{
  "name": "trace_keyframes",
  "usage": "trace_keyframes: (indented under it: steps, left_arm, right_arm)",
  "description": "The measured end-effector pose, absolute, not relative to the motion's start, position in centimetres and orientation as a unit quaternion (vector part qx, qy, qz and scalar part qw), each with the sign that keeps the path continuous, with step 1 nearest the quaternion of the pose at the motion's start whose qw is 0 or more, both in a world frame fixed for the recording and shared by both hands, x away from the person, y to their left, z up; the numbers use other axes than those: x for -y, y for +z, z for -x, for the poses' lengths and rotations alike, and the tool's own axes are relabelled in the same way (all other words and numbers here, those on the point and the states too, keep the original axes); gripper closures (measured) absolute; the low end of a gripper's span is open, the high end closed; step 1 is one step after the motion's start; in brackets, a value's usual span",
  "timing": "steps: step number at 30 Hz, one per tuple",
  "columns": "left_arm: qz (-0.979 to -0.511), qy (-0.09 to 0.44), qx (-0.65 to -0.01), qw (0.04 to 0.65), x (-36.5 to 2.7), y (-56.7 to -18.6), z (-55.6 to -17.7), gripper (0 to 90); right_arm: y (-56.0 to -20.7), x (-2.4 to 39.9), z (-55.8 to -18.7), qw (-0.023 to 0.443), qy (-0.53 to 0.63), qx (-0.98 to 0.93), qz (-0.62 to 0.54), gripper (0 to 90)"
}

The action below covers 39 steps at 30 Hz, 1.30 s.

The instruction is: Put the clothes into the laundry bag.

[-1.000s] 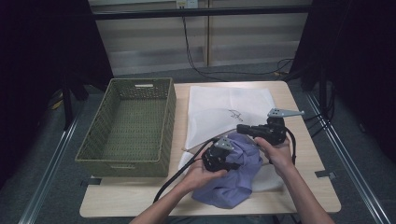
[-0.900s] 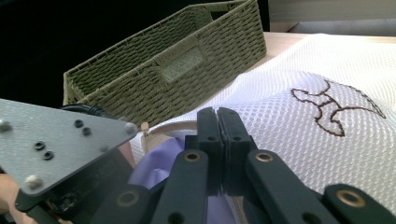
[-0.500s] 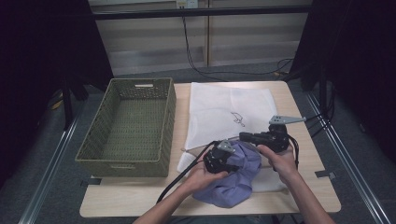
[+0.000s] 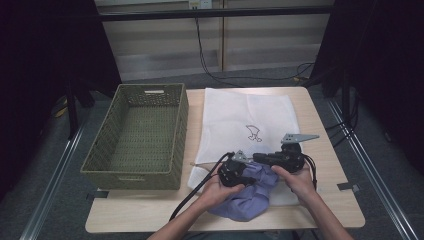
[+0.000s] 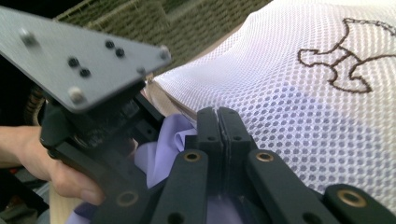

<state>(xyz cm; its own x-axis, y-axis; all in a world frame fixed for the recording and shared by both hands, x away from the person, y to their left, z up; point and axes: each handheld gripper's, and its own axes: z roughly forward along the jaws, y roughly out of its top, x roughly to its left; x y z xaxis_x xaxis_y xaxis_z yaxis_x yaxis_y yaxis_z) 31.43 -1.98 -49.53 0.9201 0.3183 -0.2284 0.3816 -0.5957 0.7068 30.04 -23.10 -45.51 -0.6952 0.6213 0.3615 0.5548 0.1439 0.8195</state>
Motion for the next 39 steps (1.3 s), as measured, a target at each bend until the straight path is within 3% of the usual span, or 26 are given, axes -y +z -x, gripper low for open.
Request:
trace_keyframes:
  steps: [11,17,20,25,30,39]
  left_arm:
    - [-0.893,-0.053,-0.192,0.403,1.9,-49.4,-31.7,76.5]
    - [-0.895,-0.052,-0.185,0.404,1.2,-48.4,-31.2,61.1]
    - [-0.897,-0.039,-0.182,0.400,0.3,-47.2,-30.7,47.1]
    - [-0.885,-0.044,-0.194,0.421,-1.7,-46.4,-30.7,40.3]
    - [-0.874,-0.035,-0.218,0.433,-5.5,-45.4,-30.1,45.5]
    - [-0.884,-0.015,-0.225,0.410,-9.4,-44.8,-28.1,76.6]
  right_arm:
    - [-47.8,22.7,-30.6,0.017,0.497,-0.770,-0.400,89.1]
    - [-48.1,22.7,-30.8,0.020,0.489,-0.775,-0.400,89.1]
    - [-48.3,22.7,-30.9,0.021,0.487,-0.775,-0.402,89.0]
    - [-48.3,22.7,-30.9,0.022,0.487,-0.775,-0.402,88.8]
    - [-48.0,22.7,-30.8,0.025,0.489,-0.774,-0.401,86.5]
    - [-46.9,22.9,-30.2,0.044,0.501,-0.768,-0.395,76.1]
